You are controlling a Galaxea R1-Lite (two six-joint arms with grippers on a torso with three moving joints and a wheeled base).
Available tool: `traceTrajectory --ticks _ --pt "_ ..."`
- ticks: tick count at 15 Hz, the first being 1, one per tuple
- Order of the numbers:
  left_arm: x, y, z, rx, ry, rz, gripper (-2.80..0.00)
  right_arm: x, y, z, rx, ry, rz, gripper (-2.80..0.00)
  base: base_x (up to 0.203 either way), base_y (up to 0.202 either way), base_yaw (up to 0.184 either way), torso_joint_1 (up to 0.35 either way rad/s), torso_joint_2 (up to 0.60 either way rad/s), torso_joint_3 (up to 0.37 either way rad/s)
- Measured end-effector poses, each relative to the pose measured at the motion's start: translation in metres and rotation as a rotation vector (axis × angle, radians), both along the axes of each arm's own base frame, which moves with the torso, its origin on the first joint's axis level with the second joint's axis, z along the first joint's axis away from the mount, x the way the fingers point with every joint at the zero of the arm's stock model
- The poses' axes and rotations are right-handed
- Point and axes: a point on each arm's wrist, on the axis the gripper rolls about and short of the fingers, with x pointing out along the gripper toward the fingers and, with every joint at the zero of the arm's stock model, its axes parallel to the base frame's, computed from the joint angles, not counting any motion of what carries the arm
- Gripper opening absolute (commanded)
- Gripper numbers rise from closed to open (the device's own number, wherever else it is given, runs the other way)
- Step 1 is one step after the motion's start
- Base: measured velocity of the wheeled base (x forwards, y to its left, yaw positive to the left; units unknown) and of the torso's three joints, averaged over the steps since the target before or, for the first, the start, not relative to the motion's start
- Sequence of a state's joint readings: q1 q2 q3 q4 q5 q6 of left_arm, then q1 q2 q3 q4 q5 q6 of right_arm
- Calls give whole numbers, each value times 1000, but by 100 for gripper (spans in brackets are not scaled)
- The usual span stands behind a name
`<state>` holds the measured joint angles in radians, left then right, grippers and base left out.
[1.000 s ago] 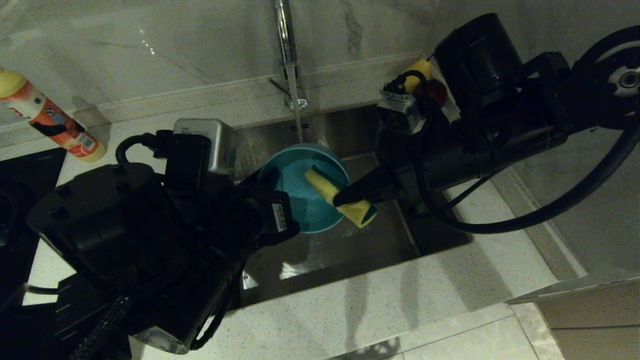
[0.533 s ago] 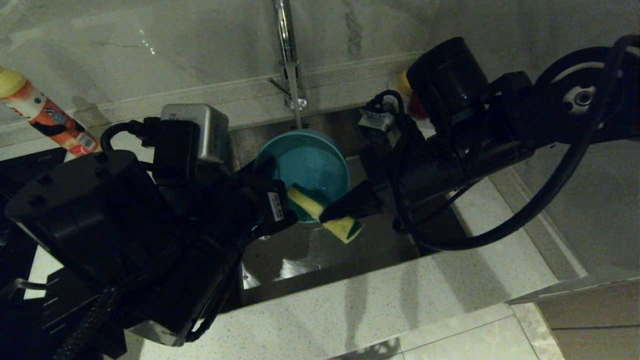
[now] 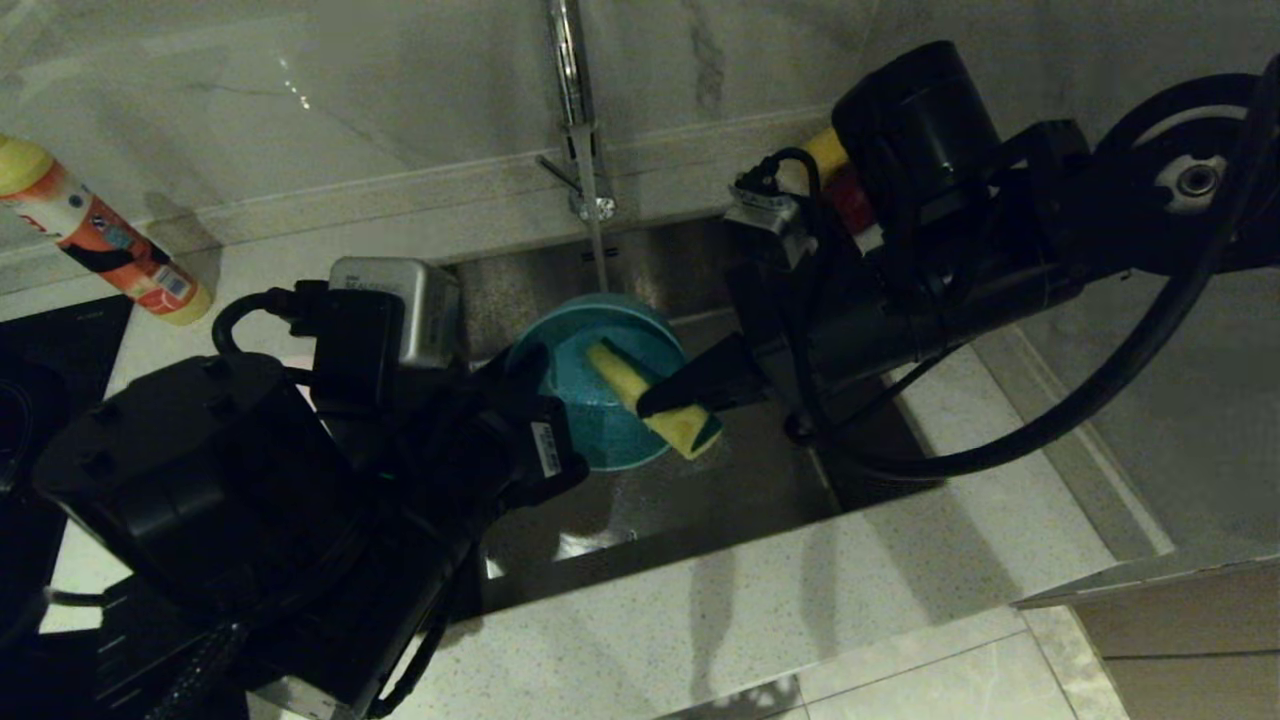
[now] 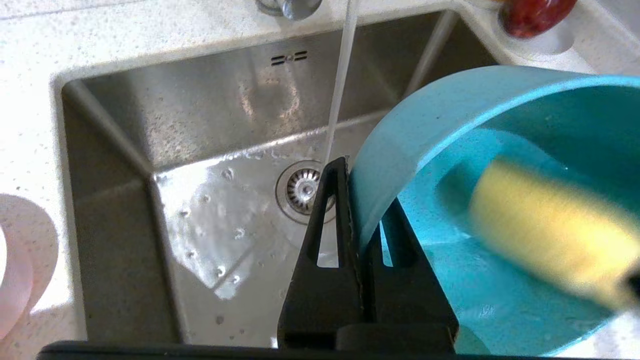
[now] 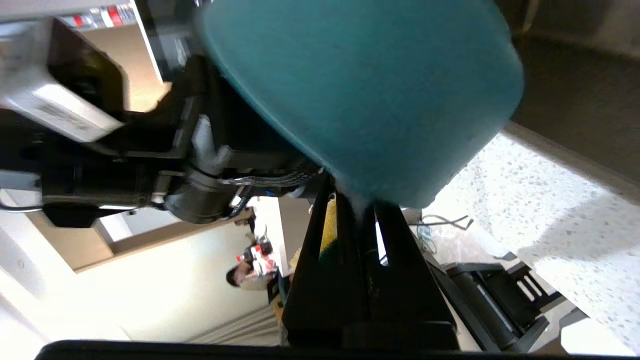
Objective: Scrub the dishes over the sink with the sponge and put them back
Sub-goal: Wipe the bowl
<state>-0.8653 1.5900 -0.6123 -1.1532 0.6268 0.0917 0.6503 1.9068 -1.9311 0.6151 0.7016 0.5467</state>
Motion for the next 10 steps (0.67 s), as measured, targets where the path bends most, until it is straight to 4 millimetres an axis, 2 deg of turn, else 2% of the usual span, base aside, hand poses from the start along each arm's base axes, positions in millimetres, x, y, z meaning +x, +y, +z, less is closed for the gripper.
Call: traceTrajectory --ticks 10 --pt "0 0 -1 5 1 2 -280 -7 -21 19 29 -41 -38 -280 0 0 0 0 0 0"
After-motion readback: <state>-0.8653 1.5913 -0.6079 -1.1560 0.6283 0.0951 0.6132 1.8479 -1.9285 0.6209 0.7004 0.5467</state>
